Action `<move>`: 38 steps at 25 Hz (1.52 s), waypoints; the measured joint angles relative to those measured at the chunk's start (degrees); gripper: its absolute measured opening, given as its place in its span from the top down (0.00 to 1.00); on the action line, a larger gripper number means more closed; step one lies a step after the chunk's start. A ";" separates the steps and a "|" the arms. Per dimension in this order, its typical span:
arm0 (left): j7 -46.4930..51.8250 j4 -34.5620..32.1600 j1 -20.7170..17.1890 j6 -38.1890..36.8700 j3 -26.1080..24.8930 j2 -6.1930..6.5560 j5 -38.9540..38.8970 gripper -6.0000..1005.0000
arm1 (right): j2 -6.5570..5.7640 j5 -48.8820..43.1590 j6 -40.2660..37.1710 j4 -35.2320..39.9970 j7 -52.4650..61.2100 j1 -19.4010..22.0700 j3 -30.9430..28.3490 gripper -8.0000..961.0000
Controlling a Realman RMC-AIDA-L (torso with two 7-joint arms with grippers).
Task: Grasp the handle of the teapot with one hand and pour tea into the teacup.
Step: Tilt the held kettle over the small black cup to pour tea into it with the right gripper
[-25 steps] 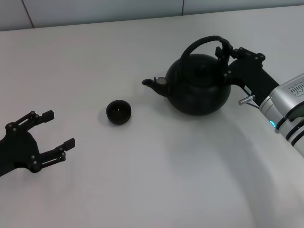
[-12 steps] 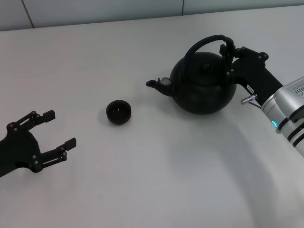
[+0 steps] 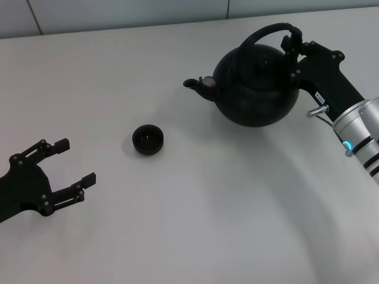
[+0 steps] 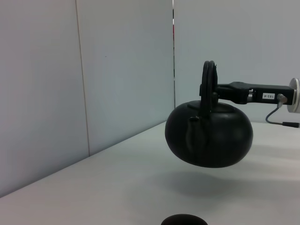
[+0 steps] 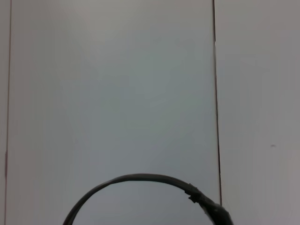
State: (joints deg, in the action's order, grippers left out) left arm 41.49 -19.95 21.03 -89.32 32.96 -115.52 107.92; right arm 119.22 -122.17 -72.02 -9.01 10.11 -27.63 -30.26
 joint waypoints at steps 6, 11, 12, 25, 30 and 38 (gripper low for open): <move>0.00 0.00 -0.12 0.08 0.00 -0.05 0.00 0.14 | -0.04 -0.16 0.22 0.04 0.03 -0.29 0.10 0.91; 0.00 0.00 -0.07 0.10 0.00 -0.06 0.00 0.14 | -0.08 -1.10 0.42 0.51 1.31 -1.13 0.78 0.90; 0.00 0.00 -0.06 0.11 0.00 -0.07 0.00 0.14 | -0.12 -2.10 0.64 0.92 2.33 -1.63 0.84 0.90; 0.00 0.00 -0.10 -0.07 0.00 -0.24 0.01 0.14 | -0.13 -6.30 5.53 1.54 3.77 -6.66 0.90 0.90; -0.01 0.00 -0.12 -0.07 0.00 -0.32 0.01 0.14 | -0.13 -7.09 5.66 1.66 3.44 -6.97 0.90 0.90; -0.01 0.00 -0.12 -0.07 0.00 -0.32 0.01 0.14 | -0.13 -8.85 5.37 2.14 1.54 -7.56 0.90 0.90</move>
State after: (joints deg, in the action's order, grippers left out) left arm 41.48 -19.95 20.92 -89.39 32.96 -115.84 107.93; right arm 119.09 -131.01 -66.65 -6.87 11.65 -35.19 -29.35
